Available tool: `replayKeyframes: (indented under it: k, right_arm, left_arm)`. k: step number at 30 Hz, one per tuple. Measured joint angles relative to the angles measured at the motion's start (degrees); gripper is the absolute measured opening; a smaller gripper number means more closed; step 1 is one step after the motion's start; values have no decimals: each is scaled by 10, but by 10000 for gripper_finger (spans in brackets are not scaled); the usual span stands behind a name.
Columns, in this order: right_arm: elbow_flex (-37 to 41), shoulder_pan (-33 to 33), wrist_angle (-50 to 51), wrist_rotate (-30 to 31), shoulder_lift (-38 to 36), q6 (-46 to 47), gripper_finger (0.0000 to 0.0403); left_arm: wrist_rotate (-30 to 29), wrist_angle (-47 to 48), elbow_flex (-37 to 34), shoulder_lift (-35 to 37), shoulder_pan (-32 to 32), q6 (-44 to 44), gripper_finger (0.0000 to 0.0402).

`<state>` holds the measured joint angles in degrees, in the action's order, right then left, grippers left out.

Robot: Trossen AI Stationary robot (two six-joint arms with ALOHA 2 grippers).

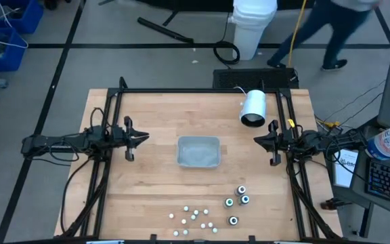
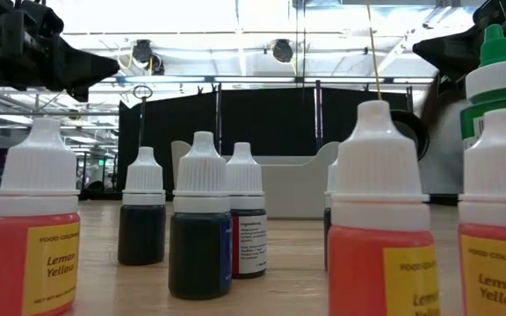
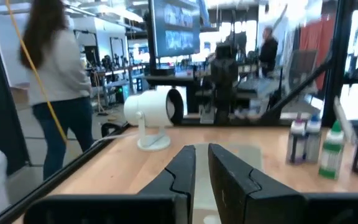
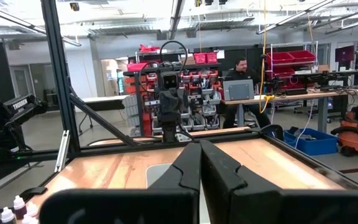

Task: Pick & Place food coloring
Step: Put the big blue food coloring bottle into the gray bin

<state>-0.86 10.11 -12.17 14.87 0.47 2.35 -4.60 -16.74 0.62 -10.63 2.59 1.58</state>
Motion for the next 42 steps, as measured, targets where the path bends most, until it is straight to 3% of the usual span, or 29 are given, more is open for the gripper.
replayKeyframes:
  k: [7,14,18,22,31,38,42]
  right_arm:
    - [0,0,3,0,0,-15,0]
    - [-11,2,-57,1,3,-95,5]
    - [-88,18,53,37,34,-122,22]
    - [-187,57,151,99,134,-87,42]
    - [-400,222,353,183,429,24,58]
    - [-557,420,421,281,572,78,24]
    - [-601,531,444,386,620,116,3]
  left_arm:
    - [-2,8,0,0,0,-73,51]
    - [-19,-3,0,0,0,-19,51]
    - [-19,-1,0,0,0,0,51]
    - [-19,2,0,0,0,-2,51]
    - [-15,2,0,-8,0,-4,51]
    - [-13,2,0,-10,0,-31,51]
    - [-13,1,0,-10,0,-37,51]
